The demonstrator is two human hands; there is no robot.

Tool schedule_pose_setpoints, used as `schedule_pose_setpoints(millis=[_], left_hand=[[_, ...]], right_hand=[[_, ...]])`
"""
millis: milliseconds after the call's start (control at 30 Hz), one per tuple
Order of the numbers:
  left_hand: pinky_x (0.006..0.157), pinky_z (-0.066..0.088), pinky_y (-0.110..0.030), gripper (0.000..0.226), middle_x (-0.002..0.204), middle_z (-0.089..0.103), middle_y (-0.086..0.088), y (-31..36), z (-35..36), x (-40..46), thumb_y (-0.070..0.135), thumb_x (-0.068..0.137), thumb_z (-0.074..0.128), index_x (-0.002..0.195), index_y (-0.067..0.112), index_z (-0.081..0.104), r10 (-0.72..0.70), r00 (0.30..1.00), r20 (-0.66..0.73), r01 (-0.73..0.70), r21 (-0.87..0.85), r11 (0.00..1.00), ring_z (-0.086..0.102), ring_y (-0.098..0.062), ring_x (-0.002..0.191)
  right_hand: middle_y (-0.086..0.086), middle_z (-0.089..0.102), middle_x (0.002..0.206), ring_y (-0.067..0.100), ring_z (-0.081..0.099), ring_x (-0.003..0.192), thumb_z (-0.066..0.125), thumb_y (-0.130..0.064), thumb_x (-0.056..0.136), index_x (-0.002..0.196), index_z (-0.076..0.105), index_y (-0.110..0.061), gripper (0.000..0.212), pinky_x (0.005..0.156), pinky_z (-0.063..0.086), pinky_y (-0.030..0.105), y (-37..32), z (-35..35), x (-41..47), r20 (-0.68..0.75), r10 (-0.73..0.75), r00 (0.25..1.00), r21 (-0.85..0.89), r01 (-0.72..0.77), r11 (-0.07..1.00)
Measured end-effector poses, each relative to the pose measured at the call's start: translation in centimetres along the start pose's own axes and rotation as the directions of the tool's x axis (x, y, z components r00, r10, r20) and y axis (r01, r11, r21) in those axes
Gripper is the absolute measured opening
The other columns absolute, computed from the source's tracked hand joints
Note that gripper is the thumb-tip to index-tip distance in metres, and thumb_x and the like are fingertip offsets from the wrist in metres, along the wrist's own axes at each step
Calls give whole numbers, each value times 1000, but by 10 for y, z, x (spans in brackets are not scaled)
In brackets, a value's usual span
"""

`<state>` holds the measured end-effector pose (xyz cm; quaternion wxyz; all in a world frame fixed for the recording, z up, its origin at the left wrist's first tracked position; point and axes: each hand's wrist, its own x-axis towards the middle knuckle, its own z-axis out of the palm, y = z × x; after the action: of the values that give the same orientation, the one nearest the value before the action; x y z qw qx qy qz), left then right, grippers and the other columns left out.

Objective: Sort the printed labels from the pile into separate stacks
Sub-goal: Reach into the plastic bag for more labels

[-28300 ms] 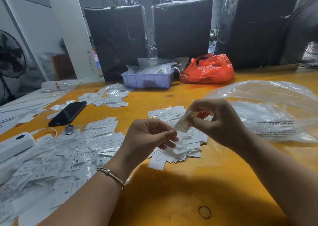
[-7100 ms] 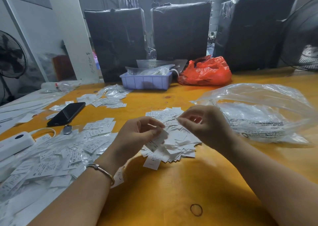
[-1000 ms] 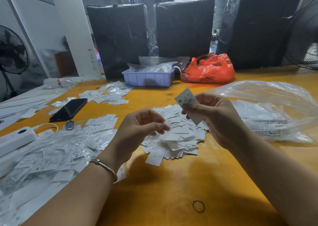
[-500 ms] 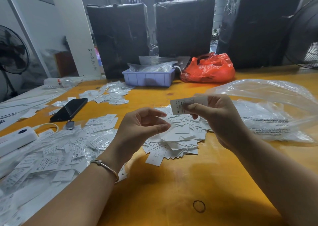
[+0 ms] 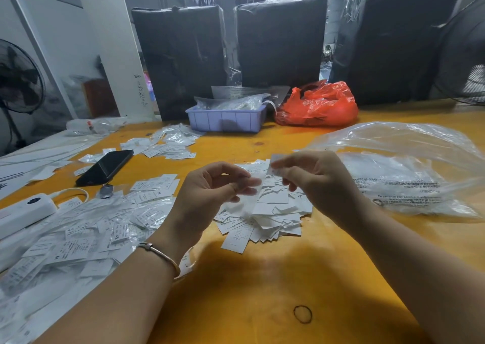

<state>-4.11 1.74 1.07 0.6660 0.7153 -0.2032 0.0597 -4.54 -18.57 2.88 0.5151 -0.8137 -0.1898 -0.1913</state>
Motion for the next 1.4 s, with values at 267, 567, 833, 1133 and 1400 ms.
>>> schedule_pose_setpoints(millis=[267,567,833,1133,1400], left_hand=[[69,54,-20,21,81,72,-3,-1,2,1,22,65,77,84,13,75,-21,999,36,23,-42,999,67,-11,78],[59,55,-22,7,75,75,-10,-2,4,-2,4,80,74,86,1,72,39,996,80,-53,186,981,72,-22,65],[62,55,-20,22,77,74,-10,-1,6,-3,15,68,78,83,0,72,101,994,51,-108,167,980,71,-20,66],[61,54,-18,17,75,74,-11,-1,7,-3,17,68,79,80,6,73,102,992,77,-114,177,978,69,-19,64],[60,53,-18,19,74,74,-10,-1,7,-4,13,70,78,84,1,73,93,991,93,-108,173,979,69,-17,63]], right_hand=[[30,65,71,26,56,61,71,-8,81,82,71,11,19,60,48,40,-3,7,-5,191,-1,982,128,-24,992],[16,68,82,26,63,70,54,11,88,113,63,-6,31,66,55,31,-1,-4,2,58,-60,997,55,57,997],[3,71,81,12,67,69,73,-4,81,85,67,-11,10,59,54,21,-16,-12,0,-91,-307,947,-10,308,951],[-5,72,76,6,65,68,76,-9,78,84,75,-9,6,66,51,14,-20,-6,-4,-15,-301,954,11,301,954],[-7,72,79,5,66,76,75,-7,79,85,75,-12,8,69,51,13,-16,-7,-2,36,-349,936,-135,351,927]])
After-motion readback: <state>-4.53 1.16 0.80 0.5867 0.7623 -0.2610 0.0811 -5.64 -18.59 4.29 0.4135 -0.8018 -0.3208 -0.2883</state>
